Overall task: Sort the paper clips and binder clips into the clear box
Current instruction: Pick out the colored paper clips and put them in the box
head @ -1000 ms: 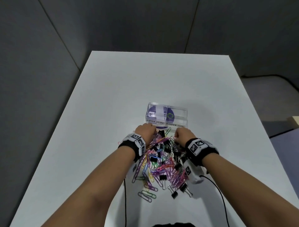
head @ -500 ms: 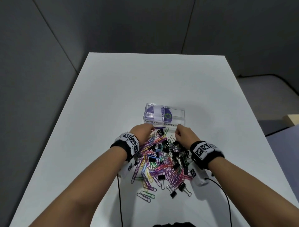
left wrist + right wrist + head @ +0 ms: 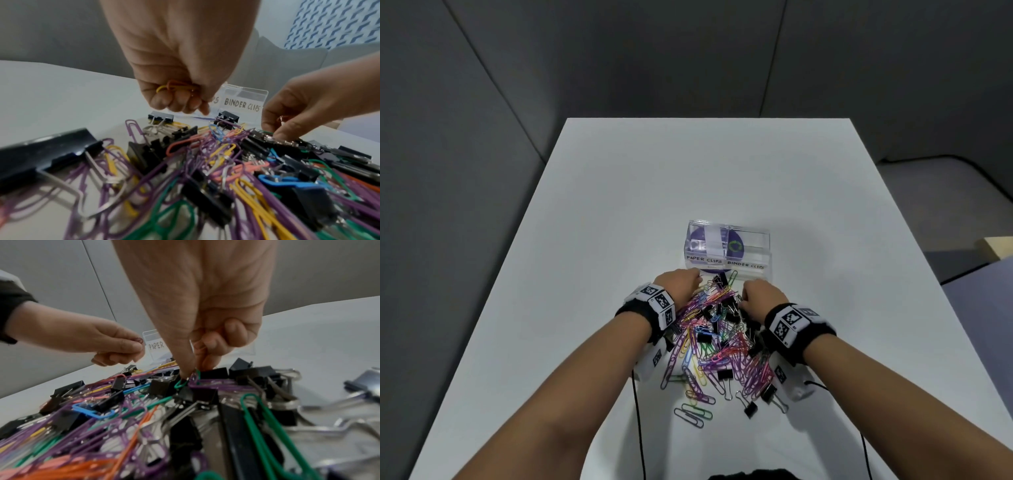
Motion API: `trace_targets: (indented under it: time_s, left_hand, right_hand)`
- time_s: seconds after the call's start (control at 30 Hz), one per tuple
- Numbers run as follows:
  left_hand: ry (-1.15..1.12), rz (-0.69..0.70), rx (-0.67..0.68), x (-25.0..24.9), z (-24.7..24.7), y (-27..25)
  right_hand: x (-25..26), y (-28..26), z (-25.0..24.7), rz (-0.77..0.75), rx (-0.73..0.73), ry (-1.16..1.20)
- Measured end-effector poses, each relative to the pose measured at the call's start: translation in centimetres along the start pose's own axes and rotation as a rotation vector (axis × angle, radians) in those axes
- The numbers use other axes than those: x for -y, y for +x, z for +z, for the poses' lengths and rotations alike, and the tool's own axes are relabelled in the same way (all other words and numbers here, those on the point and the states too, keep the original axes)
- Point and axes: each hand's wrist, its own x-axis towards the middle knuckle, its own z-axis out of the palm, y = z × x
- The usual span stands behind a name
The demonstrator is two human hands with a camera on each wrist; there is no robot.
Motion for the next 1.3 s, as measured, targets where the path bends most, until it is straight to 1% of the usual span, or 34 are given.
trace_targets:
  time_s: [0.07,0.13,0.23,0.3,0.37,0.47,0.53,0.67,0.8,0.93,1.07,1.17,1.3]
  left_hand:
    - [-0.011,-0.001,0.005,0.0,0.1,0.2]
    - [-0.016,-0.036,-0.001,-0.3,0.2,0.1]
    - [0.009,-0.059,-0.001,-0.7,0.4,0.2]
    - [0.005,-0.055,0.023,-0.8,0.6,0.5]
    - [-0.010,-0.035,0.035,-0.7,0.7,0.7]
    - [-0.019,-0.008,0.063,-0.6,0.8,0.8]
    - [-0.067,0.005,0.057,-0.7,0.8,0.7]
    - [-0.193,0.013,0.025,-0.7,0.3,0.3]
    - [-0.250,0.023,-0.005,-0.1,-0.4,-0.5]
    - [-0.305,-0.004,-0.020,0.7,-0.6,-1.1]
    - [-0.252,0.010,0.016,1.3,-0.2,-1.6]
    - [-0.252,-0.003,0.042,1.7,0.1,-1.6]
    - [-0.260,-0.037,0.058,2.0,0.3,-1.7]
  right_hand:
    - [0.1,0.0,0.1,0.021,0.004,-0.010]
    - [0.2,0.0,0.2,0.034,0.018,-0.002]
    - [0.1,0.1,0.3,0.068,0.024,0.050]
    - [-0.2,0.0,0.3,0.078,0.018,0.141]
    - [-0.5,-0.2,0.1,0.071,-0.003,0.279]
    - [-1.0,-0.8,-0.4,0.074,-0.066,0.457]
    - [-1.2,-1.0,-0.6,0.074,-0.085,0.490]
    - [-1.7,-1.3,-0.8,0.075,-0.062,0.553]
    - [-1.5,-1.1,-0.9,0.058,-0.039,0.561]
    - [-1.0,-0.8,-1.3,0.088,-0.020,0.568]
    - [-1.0,-0.5,-1.1,0.112,-0.026,0.514]
    - [-1.1,-0.5,-1.1,0.084,-0.039,0.483]
    - [-1.5,-0.9,-1.4,0.028,0.071,0.486]
